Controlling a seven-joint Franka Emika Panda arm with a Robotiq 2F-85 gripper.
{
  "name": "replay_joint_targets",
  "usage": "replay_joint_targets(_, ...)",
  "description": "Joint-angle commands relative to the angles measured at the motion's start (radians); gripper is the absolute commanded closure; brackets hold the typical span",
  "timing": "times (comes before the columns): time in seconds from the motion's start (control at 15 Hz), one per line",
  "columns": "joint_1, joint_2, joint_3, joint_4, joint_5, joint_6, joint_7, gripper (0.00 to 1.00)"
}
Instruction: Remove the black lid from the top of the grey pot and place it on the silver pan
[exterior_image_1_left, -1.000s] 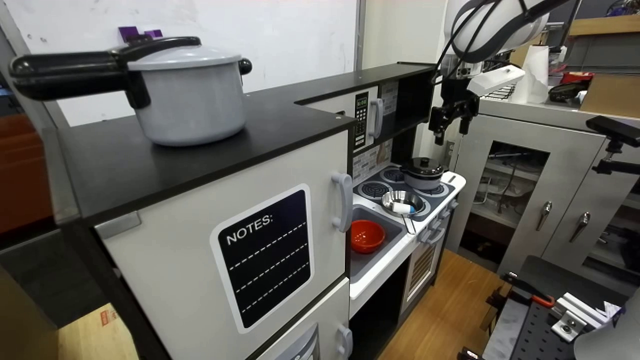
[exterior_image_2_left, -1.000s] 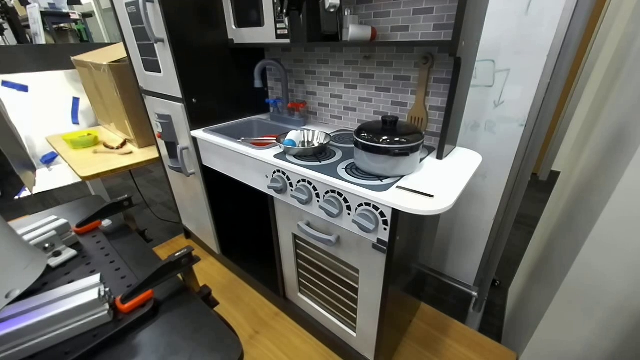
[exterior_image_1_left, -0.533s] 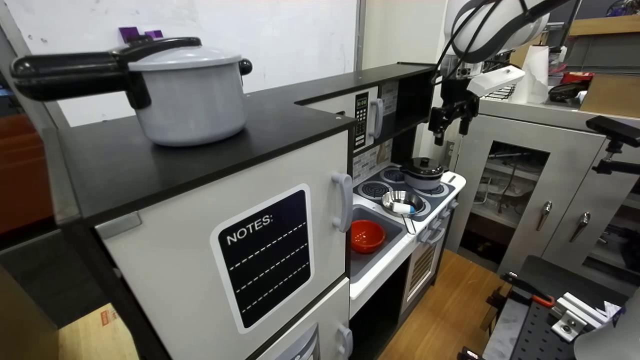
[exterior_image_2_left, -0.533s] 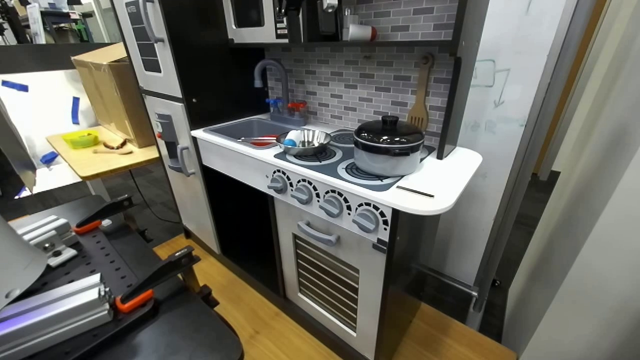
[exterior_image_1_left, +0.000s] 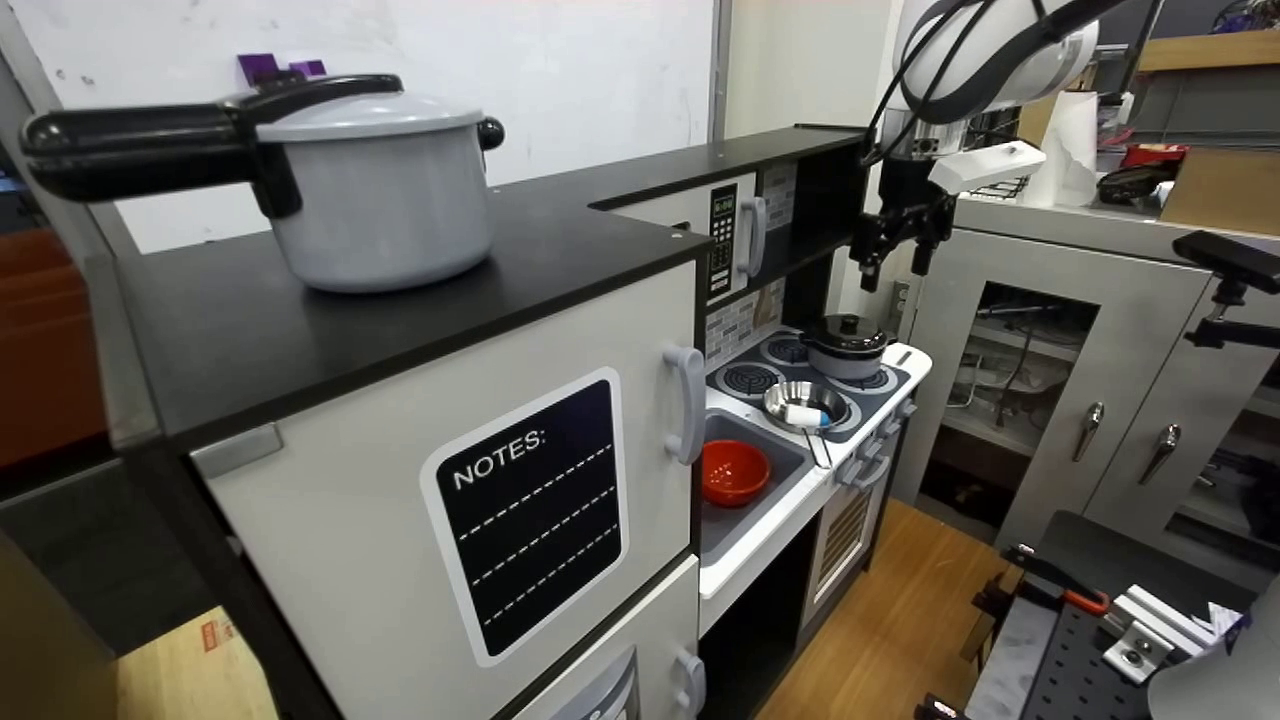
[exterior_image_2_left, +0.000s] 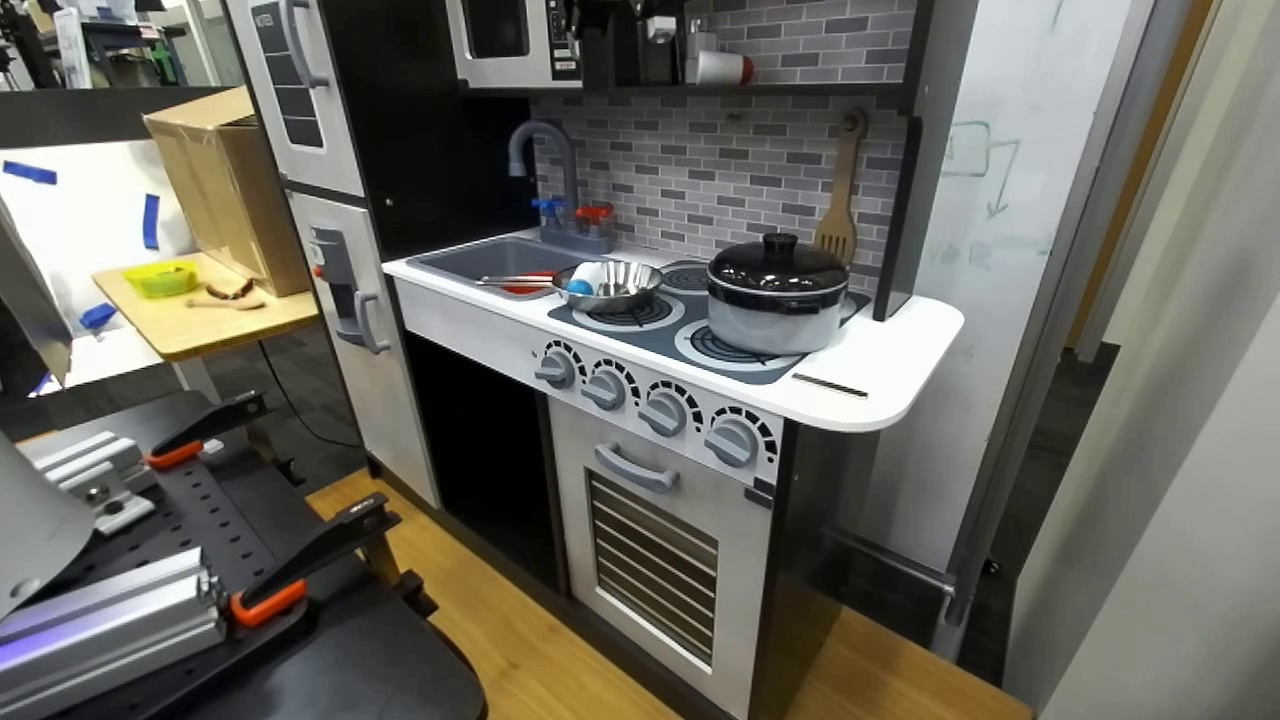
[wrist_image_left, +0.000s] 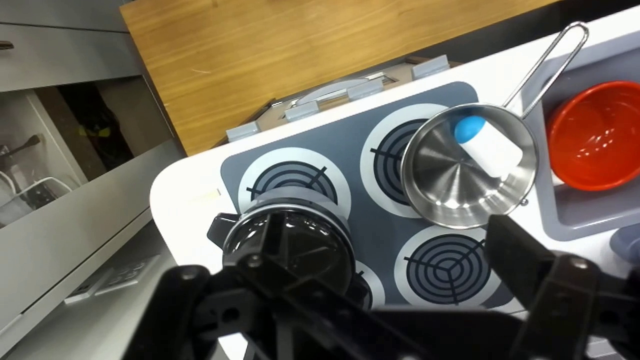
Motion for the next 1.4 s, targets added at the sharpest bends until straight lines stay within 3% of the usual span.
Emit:
replay_joint_targets(0.0, -0.017, 0.043, -0.007, 0.015, -0.029, 0.050, -0.004, 0.00)
replay_joint_targets(0.6, -0.026, 0.179, -0.028, 0.083, -0.074, 0.148, -0.051, 0.00)
replay_joint_targets(1.33, -0.021, 0.170, -0.027, 0.072, -0.070, 0.141, -0.029, 0.00)
